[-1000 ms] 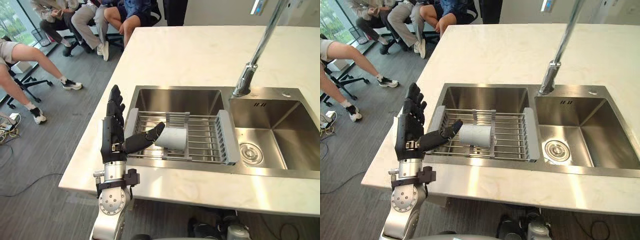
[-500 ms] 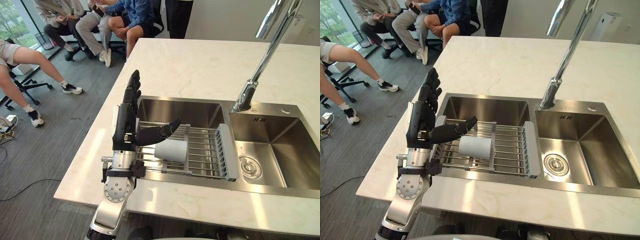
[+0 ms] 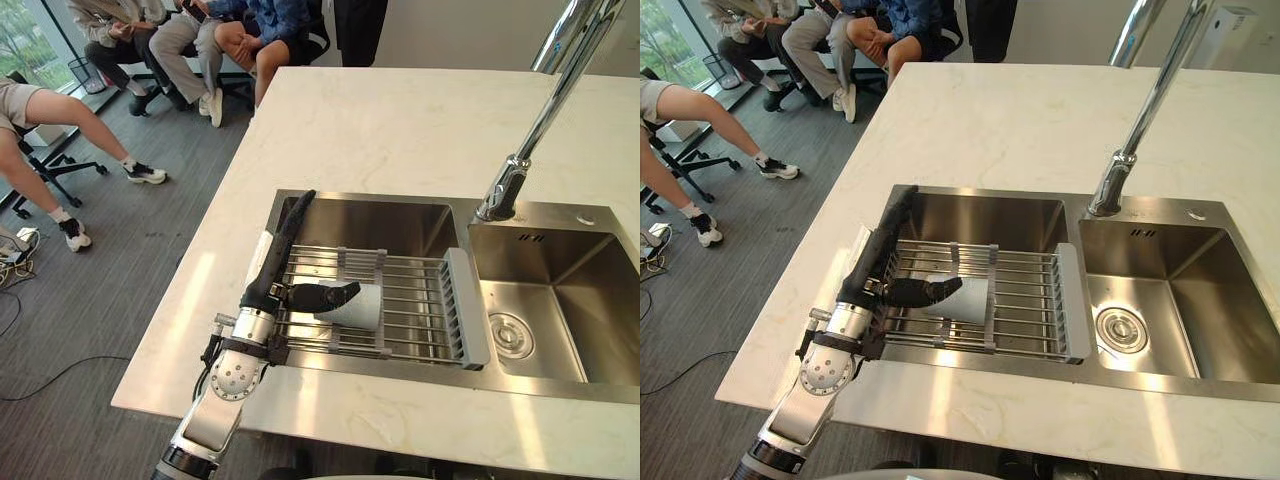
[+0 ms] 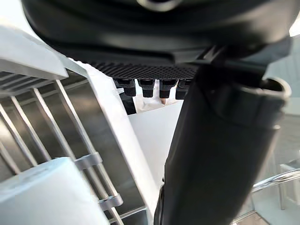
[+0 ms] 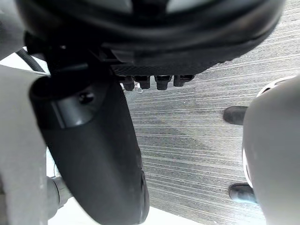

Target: Walk over to the sink, pick up the cup, carry it to the dishwasher, place the cup inside the dishwasher, then close the dishwasher door

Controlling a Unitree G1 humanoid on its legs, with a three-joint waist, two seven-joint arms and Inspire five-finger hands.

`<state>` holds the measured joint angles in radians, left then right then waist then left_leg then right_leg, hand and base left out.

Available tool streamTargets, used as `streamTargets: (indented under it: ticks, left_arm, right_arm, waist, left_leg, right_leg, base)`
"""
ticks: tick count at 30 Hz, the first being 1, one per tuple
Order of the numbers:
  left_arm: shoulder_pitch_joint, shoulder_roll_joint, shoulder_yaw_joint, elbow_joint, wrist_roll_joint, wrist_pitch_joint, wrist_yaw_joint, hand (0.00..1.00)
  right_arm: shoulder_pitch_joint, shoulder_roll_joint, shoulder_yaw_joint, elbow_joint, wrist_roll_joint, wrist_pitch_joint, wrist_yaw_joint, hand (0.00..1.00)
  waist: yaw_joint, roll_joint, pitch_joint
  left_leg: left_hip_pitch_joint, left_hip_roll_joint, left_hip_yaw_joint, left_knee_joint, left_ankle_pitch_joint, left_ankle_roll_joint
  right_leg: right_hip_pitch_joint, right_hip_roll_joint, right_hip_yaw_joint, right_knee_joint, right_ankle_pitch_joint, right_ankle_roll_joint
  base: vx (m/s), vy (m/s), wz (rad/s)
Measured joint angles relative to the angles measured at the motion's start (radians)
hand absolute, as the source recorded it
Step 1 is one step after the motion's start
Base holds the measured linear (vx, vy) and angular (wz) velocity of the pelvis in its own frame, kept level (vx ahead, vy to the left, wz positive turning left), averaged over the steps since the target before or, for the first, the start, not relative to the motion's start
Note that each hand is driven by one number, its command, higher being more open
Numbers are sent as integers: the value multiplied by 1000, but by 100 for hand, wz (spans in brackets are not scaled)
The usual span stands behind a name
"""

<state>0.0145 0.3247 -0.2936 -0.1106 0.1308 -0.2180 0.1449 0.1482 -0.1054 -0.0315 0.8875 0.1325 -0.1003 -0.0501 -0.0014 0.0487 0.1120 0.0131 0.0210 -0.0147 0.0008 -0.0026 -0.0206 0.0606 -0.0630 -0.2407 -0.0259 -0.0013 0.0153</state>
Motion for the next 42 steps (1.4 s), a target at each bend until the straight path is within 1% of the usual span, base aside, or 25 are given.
streamTargets:
  ticks: [4, 12, 18, 22, 34, 37, 42]
  left_arm:
    - [0, 26, 7, 13, 52, 6, -20, 100]
    - [0, 67, 11, 53, 142, 16, -28, 100]
    - [0, 102, 12, 54, 187, 16, -38, 100]
    - [0, 111, 12, 54, 210, 16, -39, 100]
    - [0, 172, 9, 45, 289, 16, -41, 100]
    - [-1, 185, 6, 34, 328, 14, -41, 100]
    - [-13, 220, -30, 28, 361, 10, -41, 100]
  right_arm:
    - [-2, 0, 1, 0, 0, 0, 7, 100]
    - [-2, -1, 3, 0, -1, 0, 9, 100]
    - [-3, -5, 20, 0, -9, 0, 11, 100]
    - [-1, -5, 20, 0, -9, 0, 11, 100]
    - [0, -6, 24, 0, -23, 0, 11, 100]
    - [-1, -11, 39, -1, -32, 0, 10, 100]
    - [-1, -10, 42, -1, -40, -1, 10, 100]
  waist:
    - [1, 0, 0]
    - [-3, 0, 0]
    - [-12, 0, 0]
    - [-13, 0, 0]
    - [-15, 0, 0]
    - [-16, 0, 0]
    - [-15, 0, 0]
  left_leg:
    - [0, -4, -3, -2, 1, 2]
    - [0, -8, -8, -27, 16, 2]
    - [0, -8, -8, -27, 16, 3]
    - [0, -8, -8, -27, 16, 3]
    - [1, -9, -9, -27, 16, 3]
    - [7, -9, -11, -27, 16, 3]
    - [7, -9, -16, -27, 18, 3]
  right_leg:
    - [13, 0, -5, -28, 14, 2]
    - [17, 1, -10, -59, 31, 3]
    - [17, 0, -10, -59, 31, 3]
    - [17, 0, -10, -59, 31, 3]
    - [17, 0, -10, -59, 31, 3]
    - [23, 0, -11, -59, 31, 3]
    - [25, 0, -15, -59, 31, 3]
  base:
    - [-3, 1, 1]
    - [-2, -1, 1]
    - [0, 0, 0]
    - [0, 0, 0]
    - [0, 0, 0]
    - [0, 0, 0]
    - [0, 0, 0]
